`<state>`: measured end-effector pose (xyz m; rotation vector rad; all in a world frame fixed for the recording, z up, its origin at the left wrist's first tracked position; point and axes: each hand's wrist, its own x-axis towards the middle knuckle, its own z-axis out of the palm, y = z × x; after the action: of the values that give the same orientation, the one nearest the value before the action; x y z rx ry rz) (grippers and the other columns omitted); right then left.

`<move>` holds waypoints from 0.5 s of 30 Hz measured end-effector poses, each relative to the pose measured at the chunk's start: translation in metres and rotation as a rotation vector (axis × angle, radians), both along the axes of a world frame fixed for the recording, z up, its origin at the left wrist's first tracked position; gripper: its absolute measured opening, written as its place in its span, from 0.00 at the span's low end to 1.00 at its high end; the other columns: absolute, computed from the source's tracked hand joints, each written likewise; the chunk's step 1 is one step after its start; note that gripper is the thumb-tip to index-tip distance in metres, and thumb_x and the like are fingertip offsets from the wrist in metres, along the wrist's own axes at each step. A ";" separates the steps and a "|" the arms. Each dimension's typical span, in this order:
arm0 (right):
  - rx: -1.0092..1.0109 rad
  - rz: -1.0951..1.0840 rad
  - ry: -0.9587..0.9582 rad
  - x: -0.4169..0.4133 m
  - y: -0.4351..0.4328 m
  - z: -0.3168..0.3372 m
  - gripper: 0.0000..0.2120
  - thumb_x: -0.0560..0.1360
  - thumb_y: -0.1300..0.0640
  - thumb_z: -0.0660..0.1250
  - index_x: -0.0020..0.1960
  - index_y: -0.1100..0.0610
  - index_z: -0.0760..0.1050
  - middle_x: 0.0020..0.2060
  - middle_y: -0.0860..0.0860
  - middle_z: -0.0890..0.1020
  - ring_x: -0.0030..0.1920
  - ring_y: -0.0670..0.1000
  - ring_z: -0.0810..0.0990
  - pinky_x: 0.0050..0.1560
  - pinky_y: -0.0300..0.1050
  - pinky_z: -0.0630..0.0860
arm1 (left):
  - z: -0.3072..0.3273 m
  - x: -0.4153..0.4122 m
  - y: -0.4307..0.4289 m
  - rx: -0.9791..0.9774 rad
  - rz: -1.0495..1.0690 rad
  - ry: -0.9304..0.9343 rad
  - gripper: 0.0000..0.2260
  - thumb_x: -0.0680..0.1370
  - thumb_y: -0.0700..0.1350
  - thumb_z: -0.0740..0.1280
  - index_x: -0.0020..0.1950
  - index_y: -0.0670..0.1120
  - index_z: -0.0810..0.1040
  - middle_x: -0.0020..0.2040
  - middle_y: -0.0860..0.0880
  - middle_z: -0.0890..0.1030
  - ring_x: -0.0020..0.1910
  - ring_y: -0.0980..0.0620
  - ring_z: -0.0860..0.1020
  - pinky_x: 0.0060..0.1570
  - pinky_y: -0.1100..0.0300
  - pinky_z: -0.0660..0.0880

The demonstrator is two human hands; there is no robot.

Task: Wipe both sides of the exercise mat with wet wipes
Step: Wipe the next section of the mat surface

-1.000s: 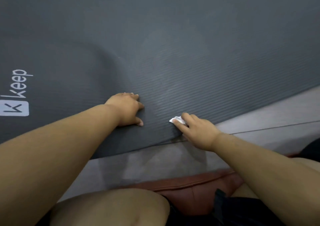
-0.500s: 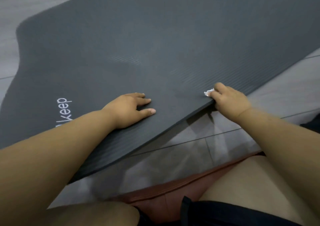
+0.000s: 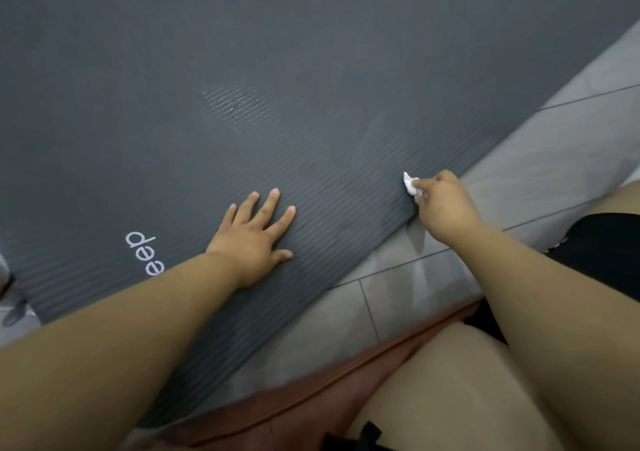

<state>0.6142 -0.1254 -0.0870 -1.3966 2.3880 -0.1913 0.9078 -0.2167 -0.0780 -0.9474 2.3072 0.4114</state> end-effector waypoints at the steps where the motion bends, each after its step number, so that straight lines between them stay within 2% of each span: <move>1: -0.001 -0.016 0.029 0.008 -0.002 -0.003 0.12 0.77 0.63 0.60 0.59 0.61 0.75 0.51 0.57 0.70 0.51 0.59 0.74 0.54 0.45 0.70 | 0.000 0.001 -0.001 -0.009 -0.014 0.003 0.31 0.78 0.65 0.48 0.75 0.58 0.35 0.75 0.50 0.31 0.75 0.45 0.36 0.74 0.46 0.40; 4: 0.005 0.030 0.076 0.053 -0.007 -0.003 0.13 0.77 0.63 0.57 0.61 0.61 0.71 0.58 0.59 0.70 0.53 0.60 0.74 0.52 0.44 0.69 | 0.004 0.006 -0.008 -0.039 -0.087 -0.004 0.31 0.78 0.65 0.47 0.75 0.58 0.36 0.76 0.51 0.33 0.76 0.46 0.39 0.74 0.48 0.45; 7: 0.010 0.340 -0.045 0.109 0.004 -0.005 0.15 0.77 0.63 0.58 0.63 0.58 0.70 0.57 0.58 0.71 0.52 0.59 0.76 0.51 0.47 0.71 | 0.011 0.010 -0.022 -0.031 -0.204 -0.032 0.31 0.78 0.64 0.48 0.75 0.58 0.37 0.76 0.51 0.34 0.76 0.47 0.42 0.73 0.51 0.49; 9: 0.017 0.676 -0.181 0.140 0.020 0.002 0.13 0.75 0.64 0.62 0.59 0.60 0.73 0.50 0.59 0.75 0.44 0.60 0.79 0.41 0.49 0.75 | 0.017 0.013 -0.035 -0.002 -0.308 -0.071 0.31 0.79 0.62 0.51 0.76 0.58 0.37 0.76 0.52 0.33 0.76 0.48 0.43 0.73 0.53 0.52; 11: -0.004 0.849 -0.232 0.140 0.028 0.004 0.10 0.70 0.62 0.66 0.51 0.62 0.77 0.40 0.59 0.77 0.30 0.59 0.79 0.25 0.46 0.74 | 0.023 0.019 -0.047 0.018 -0.404 -0.120 0.30 0.80 0.60 0.52 0.76 0.58 0.38 0.76 0.53 0.33 0.76 0.49 0.43 0.73 0.54 0.53; 12: -0.051 0.800 -0.177 0.129 0.023 0.002 0.09 0.69 0.60 0.66 0.48 0.61 0.78 0.38 0.58 0.77 0.27 0.59 0.78 0.22 0.43 0.72 | 0.025 0.022 -0.052 0.023 -0.448 -0.145 0.30 0.80 0.60 0.51 0.76 0.58 0.38 0.75 0.53 0.32 0.76 0.50 0.42 0.73 0.54 0.54; 13: -0.084 0.683 -0.100 0.114 0.015 0.000 0.10 0.70 0.61 0.64 0.49 0.60 0.78 0.39 0.58 0.77 0.29 0.59 0.79 0.24 0.43 0.72 | 0.026 0.026 -0.054 0.027 -0.488 -0.165 0.30 0.80 0.60 0.51 0.76 0.57 0.37 0.75 0.53 0.32 0.76 0.50 0.41 0.73 0.54 0.54; 15: -0.071 0.285 0.054 0.076 -0.003 0.000 0.15 0.75 0.63 0.58 0.60 0.61 0.74 0.51 0.60 0.75 0.43 0.61 0.79 0.39 0.47 0.74 | 0.026 0.033 -0.057 0.037 -0.548 -0.200 0.29 0.81 0.60 0.49 0.75 0.57 0.36 0.74 0.52 0.30 0.76 0.50 0.39 0.73 0.55 0.53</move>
<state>0.6904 -0.1287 -0.0871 -1.7754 2.2101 -0.1653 0.9404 -0.2736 -0.0516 -0.2927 2.2451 0.1187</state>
